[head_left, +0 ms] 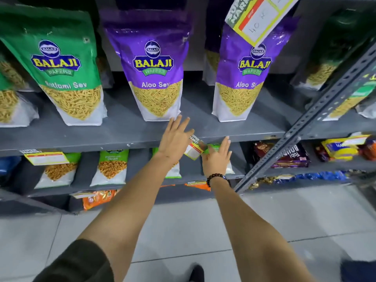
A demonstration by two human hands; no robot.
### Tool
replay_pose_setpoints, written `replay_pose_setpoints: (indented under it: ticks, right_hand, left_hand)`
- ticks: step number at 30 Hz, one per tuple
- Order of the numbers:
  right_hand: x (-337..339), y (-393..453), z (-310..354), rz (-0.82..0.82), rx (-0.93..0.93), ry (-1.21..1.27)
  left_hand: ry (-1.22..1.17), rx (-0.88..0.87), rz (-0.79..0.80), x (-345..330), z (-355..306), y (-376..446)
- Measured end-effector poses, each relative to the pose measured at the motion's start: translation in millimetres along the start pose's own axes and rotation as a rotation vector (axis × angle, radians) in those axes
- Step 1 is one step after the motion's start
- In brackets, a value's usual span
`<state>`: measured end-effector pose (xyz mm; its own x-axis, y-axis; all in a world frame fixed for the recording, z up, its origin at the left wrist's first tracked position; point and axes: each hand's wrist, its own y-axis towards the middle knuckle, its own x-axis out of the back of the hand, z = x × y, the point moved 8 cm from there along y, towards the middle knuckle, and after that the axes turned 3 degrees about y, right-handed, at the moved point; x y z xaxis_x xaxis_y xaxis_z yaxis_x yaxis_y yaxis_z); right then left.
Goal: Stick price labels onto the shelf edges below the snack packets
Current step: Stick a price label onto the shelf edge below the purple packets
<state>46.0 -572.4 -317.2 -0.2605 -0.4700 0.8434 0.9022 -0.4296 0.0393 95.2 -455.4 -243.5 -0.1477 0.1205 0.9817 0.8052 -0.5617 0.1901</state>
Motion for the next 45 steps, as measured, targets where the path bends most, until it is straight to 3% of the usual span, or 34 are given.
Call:
replay_pose_setpoints:
  ticks: [11,17,24,34,45]
  right_hand:
    - [20,8,-5,-0.187,0.039,0.127]
    - [38,15,1,-0.114,0.258,0.033]
    - [44,42,-1,0.13,0.41,-0.066]
    - [59,50,10,0.087,0.415,-0.083]
    - [58,51,9,0.078,0.309,-0.082]
  left_hand:
    - [-0.08,0.122,-0.031,-1,-5,8]
    - [-0.184,0.247,-0.127,-5,-7,-12]
    - [-0.207,0.364,-0.096,-27,-8,-25]
    - [-0.103,0.424,-0.125,-18,-10,-14]
    - [-0.123,0.567,0.021,-20,-9,-5]
